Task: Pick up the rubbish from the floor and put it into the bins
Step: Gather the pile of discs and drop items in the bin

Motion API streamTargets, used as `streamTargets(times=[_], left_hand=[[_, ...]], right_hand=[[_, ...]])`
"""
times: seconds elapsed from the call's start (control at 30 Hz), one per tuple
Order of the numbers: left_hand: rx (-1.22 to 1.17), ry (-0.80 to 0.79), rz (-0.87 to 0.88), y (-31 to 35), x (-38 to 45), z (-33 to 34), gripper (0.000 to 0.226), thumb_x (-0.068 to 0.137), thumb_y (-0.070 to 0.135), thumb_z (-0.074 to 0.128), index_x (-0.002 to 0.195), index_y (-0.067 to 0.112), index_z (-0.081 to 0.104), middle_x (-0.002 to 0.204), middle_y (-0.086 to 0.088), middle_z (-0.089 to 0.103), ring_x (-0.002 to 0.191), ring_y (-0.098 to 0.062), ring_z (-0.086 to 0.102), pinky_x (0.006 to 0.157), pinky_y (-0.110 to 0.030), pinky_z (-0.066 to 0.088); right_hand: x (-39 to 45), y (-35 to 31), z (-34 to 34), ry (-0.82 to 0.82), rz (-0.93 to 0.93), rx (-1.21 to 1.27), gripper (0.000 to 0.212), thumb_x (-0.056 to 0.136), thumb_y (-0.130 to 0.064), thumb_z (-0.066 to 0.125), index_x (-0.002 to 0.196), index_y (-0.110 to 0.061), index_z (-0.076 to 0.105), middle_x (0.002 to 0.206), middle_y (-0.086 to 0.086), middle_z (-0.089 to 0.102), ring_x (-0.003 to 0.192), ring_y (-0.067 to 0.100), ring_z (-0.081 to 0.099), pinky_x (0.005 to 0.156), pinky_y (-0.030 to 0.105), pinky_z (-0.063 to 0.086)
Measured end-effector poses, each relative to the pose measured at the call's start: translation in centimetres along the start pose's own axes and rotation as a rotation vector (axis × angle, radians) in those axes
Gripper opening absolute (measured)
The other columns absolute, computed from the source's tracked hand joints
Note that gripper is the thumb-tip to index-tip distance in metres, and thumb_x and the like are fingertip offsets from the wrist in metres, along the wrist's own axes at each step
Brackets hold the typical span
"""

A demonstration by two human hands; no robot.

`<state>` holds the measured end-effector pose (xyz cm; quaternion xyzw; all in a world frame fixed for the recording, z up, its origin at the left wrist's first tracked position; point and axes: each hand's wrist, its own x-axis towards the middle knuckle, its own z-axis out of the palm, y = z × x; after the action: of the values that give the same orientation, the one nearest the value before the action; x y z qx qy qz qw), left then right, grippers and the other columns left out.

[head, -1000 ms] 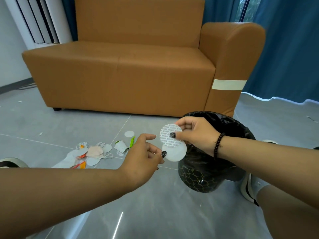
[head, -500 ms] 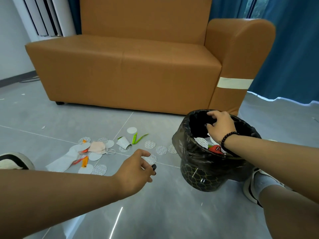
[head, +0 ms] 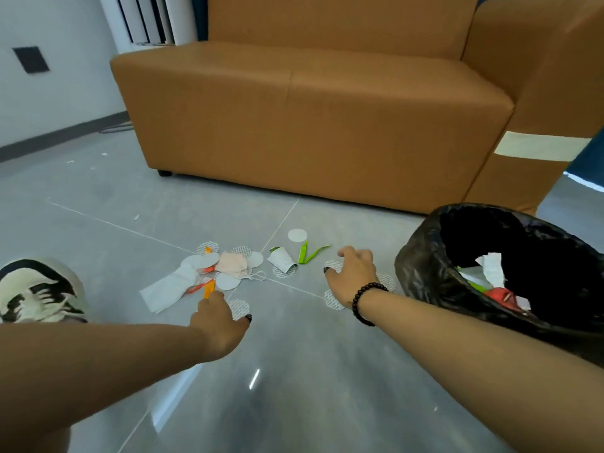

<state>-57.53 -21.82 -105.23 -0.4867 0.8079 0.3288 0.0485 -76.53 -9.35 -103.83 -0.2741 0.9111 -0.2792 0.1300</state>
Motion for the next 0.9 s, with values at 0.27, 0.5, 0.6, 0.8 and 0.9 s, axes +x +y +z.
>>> streamTargets(times=[0.27,0.5,0.6,0.8,0.9], left_hand=[[0.304,0.098,-0.035,-8.9,10.6,-1.6,0.124,0.056,0.088,0.053,0.151,0.025,0.005,0.157,-0.016,0.007,0.146,-0.035,0.006,0.117,-0.049,0.016],[0.413,0.035,0.029,-8.4,20.3,-3.0,0.155,0.034,0.079,0.077,0.148,0.034,-0.019,0.158,-0.016,-0.015,0.145,-0.039,-0.013,0.116,-0.057,0.005],[0.261,0.062,0.061,-8.4,21.5,-0.6,0.159,0.022,0.084,0.064,0.152,0.026,-0.009,0.159,-0.019,-0.004,0.147,-0.035,-0.008,0.118,-0.052,0.0],[0.406,0.08,0.186,-8.2,21.7,4.0,0.142,0.031,0.098,0.045,0.146,0.043,-0.017,0.16,0.003,-0.017,0.147,-0.027,-0.015,0.111,-0.066,-0.002],[0.469,0.051,0.29,-7.0,20.7,5.9,0.147,0.02,0.106,0.021,0.145,0.041,-0.021,0.159,0.002,-0.02,0.147,-0.028,-0.015,0.111,-0.065,-0.003]], right_hand=[[5.3,7.5,6.2,0.001,0.271,-0.11,0.062,0.095,-0.045,0.042,0.147,-0.018,0.023,0.156,0.013,0.003,0.143,0.032,0.003,0.114,0.043,0.019],[10.0,11.9,8.3,0.031,0.284,-0.184,0.075,0.095,-0.044,0.044,0.151,-0.018,0.002,0.158,0.014,-0.008,0.145,0.03,-0.006,0.119,0.043,0.003],[10.3,11.8,10.6,0.026,0.143,-0.143,0.079,0.095,-0.044,0.044,0.15,-0.013,-0.002,0.158,0.015,-0.008,0.146,0.027,-0.006,0.119,0.039,0.0],[7.9,10.6,13.0,-0.122,-0.228,-0.205,0.071,0.097,-0.041,0.041,0.151,-0.019,0.001,0.158,0.004,-0.01,0.146,0.017,-0.007,0.12,0.033,0.002],[5.2,9.0,14.3,-0.228,-0.373,-0.242,0.062,0.1,-0.03,0.037,0.151,-0.022,0.003,0.159,-0.002,-0.008,0.146,0.015,-0.004,0.12,0.031,0.004]])
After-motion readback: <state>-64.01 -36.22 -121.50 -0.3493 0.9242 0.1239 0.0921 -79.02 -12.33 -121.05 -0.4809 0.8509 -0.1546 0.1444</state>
